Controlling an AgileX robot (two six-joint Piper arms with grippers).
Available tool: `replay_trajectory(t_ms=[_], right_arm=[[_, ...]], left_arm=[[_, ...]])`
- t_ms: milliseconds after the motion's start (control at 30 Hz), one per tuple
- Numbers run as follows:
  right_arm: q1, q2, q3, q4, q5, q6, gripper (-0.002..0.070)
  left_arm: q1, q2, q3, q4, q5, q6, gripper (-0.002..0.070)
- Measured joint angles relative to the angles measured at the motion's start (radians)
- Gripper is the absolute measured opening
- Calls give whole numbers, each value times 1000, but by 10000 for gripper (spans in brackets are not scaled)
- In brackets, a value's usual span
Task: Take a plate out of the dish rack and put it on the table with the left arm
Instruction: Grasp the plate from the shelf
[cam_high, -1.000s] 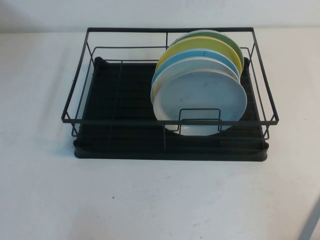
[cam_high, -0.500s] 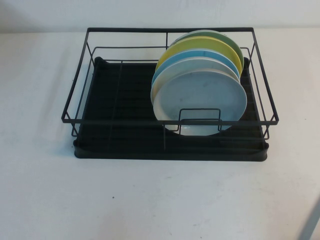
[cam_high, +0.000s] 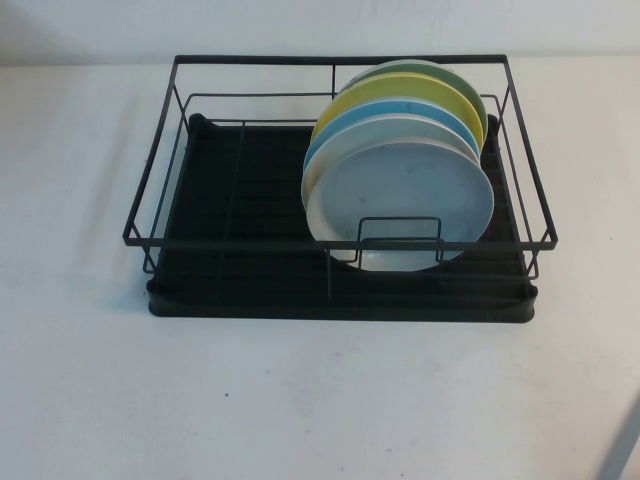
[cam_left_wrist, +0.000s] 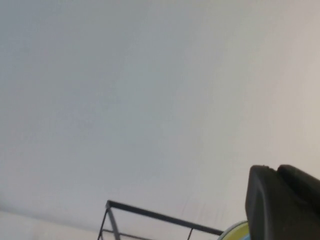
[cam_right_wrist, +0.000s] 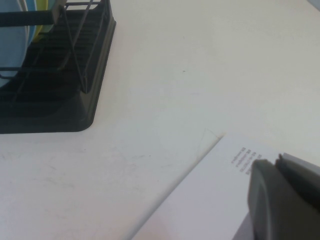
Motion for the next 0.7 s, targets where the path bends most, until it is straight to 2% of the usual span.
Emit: replay_trajectory(t_ms=[233,467,533,600,700], right_arm=[[0,0,0,0,0,0,-20],[0,0,0,0,0,0,-20],[0,0,0,0,0,0,-20],[0,0,0,0,0,0,-20],[0,0,0,0,0,0,-20]], left_arm=[[0,0,0,0,-95,-58,-4],[0,0,0,0,-77,-157,-4],[0,-1,0,0,23,-230,-4],[0,-1,-23,-9,267,-323,-4],[0,-1,-92,-13,560,-334,-4]])
